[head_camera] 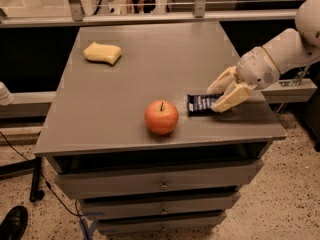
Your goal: Move rxbar blueberry near apple
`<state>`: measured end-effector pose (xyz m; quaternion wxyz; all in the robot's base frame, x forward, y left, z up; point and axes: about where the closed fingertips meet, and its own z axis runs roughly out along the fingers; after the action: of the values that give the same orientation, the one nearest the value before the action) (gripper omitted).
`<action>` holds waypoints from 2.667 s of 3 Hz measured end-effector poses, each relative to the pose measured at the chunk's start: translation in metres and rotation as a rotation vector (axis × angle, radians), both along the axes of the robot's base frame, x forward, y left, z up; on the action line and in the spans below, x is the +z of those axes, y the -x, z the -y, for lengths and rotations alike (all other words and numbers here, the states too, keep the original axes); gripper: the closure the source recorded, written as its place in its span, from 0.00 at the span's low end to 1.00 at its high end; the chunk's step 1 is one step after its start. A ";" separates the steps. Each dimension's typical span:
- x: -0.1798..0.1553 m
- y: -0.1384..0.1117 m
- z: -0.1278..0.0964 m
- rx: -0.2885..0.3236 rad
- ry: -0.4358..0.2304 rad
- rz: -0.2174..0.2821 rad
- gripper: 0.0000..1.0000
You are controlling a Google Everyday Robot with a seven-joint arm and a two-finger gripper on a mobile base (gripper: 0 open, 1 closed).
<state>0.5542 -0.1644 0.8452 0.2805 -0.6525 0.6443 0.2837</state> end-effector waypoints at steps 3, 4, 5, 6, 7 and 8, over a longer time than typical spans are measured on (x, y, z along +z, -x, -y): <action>-0.002 0.025 -0.030 0.097 -0.020 -0.043 0.38; -0.003 0.028 -0.033 0.105 -0.019 -0.047 0.15; -0.002 0.030 -0.033 0.107 -0.021 -0.049 0.00; -0.001 0.030 -0.029 0.095 -0.021 -0.050 0.00; 0.013 0.020 0.001 0.003 -0.021 -0.009 0.00; 0.040 0.007 0.055 -0.154 -0.034 0.078 0.00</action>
Offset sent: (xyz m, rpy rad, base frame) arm -0.0364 0.0332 0.0011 0.0227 0.0580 0.1288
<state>0.5470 -0.2196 0.8853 0.3376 -0.6065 0.6763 0.2466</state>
